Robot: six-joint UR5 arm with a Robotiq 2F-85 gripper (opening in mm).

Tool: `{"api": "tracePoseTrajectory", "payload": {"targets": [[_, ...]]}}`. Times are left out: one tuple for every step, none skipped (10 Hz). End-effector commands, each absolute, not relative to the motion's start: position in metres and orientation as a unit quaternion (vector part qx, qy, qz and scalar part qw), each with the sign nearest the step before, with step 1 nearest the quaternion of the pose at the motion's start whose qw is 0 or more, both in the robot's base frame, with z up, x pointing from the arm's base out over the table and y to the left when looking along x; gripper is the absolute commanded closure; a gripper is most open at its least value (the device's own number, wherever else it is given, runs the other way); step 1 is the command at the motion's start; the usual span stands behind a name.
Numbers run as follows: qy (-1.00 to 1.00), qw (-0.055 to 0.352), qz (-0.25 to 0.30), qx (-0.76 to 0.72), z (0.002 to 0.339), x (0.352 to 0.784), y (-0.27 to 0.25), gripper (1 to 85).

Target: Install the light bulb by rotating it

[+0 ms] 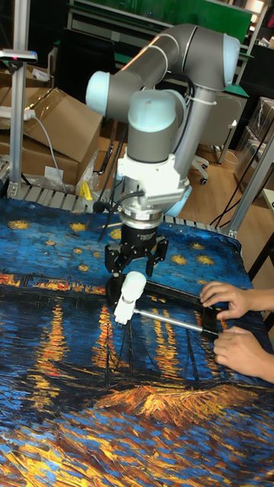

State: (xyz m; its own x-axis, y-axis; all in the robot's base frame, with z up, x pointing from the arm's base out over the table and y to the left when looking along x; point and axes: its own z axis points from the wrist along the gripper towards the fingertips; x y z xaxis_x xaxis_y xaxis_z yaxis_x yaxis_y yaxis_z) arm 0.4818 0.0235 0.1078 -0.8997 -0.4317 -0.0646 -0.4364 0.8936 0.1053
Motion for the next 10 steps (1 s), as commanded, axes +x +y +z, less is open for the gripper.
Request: {"api": "tracePoseTrajectory", "payload": {"targets": [[0.972, 0.017, 0.042, -0.231, 0.134, 0.488, 0.024, 20.3], [0.974, -0.004, 0.038, -0.224, 0.143, 0.486, 0.029, 22.3], [0.975, -0.011, 0.036, -0.218, 0.149, 0.489, 0.034, 25.3], [0.969, -0.023, 0.041, -0.241, 0.151, 0.485, 0.04, 25.7], [0.948, -0.045, 0.06, -0.309, 0.15, 0.472, 0.044, 24.3], [0.897, -0.059, 0.057, -0.434, 0.145, 0.467, 0.036, 18.3], [0.847, -0.056, 0.041, -0.527, 0.142, 0.473, 0.026, 15.3], [0.816, -0.047, 0.036, -0.574, 0.14, 0.478, 0.025, 14.7], [0.789, -0.032, 0.026, -0.613, 0.139, 0.487, 0.024, 14.0], [0.768, -0.023, 0.015, -0.64, 0.138, 0.493, 0.023, 12.3]]}}
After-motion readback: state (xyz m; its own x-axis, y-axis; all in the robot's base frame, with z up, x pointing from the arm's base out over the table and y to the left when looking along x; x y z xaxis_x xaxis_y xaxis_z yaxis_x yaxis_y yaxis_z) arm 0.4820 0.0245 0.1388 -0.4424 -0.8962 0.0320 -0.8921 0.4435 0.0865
